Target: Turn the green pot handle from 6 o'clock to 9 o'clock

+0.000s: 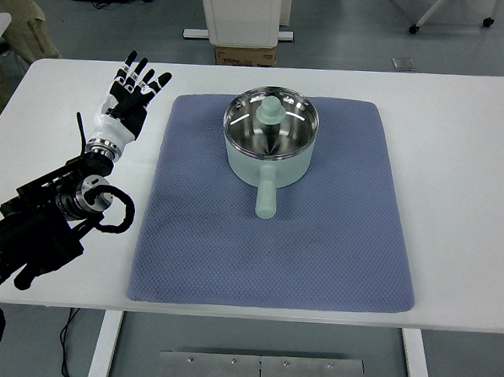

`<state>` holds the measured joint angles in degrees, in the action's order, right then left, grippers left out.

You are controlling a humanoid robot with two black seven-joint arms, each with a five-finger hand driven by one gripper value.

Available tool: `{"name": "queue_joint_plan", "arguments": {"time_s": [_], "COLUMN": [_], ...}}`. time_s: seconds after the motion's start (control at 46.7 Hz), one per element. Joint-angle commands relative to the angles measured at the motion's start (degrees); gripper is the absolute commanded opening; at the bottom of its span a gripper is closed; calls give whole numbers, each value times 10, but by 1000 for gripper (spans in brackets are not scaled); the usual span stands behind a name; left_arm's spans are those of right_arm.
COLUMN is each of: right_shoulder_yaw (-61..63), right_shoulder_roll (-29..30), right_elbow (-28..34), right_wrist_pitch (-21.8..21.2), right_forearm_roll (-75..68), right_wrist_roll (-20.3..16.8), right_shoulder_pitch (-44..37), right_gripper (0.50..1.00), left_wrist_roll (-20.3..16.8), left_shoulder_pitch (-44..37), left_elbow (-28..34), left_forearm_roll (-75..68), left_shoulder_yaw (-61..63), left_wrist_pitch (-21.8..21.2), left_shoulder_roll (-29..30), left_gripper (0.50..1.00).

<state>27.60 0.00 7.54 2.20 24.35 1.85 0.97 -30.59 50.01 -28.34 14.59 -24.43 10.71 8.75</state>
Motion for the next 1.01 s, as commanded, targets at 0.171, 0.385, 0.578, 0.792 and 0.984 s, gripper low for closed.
{"name": "queue_joint_plan", "arguments": {"time_s": [0.171, 0.385, 0.578, 0.792, 0.984], "right_shoulder_yaw": [0, 0, 0, 0, 0], "right_shoulder_roll": [0, 0, 0, 0, 0], "right_elbow": [-1, 0, 0, 0, -1], "right_wrist_pitch": [0, 0, 0, 0, 0], "right_forearm_roll": [0, 0, 0, 0, 0], "right_wrist_roll": [0, 0, 0, 0, 0], "right_shoulder_pitch": [0, 0, 0, 0, 0], "right_gripper": [1000, 1000, 1000, 1000, 1000], "left_wrist_roll": [0, 0, 0, 0, 0], "left_shoulder_pitch": [-1, 0, 1, 2, 7], "left_elbow": [0, 0, 0, 0, 0], "left_forearm_roll": [0, 0, 0, 0, 0], "left_shoulder_yaw": [0, 0, 0, 0, 0], "left_wrist_pitch": [-1, -1, -2, -2, -2], "left_shoulder_roll": [0, 1, 2, 3, 6], "left_gripper": [1000, 1000, 1000, 1000, 1000]}}
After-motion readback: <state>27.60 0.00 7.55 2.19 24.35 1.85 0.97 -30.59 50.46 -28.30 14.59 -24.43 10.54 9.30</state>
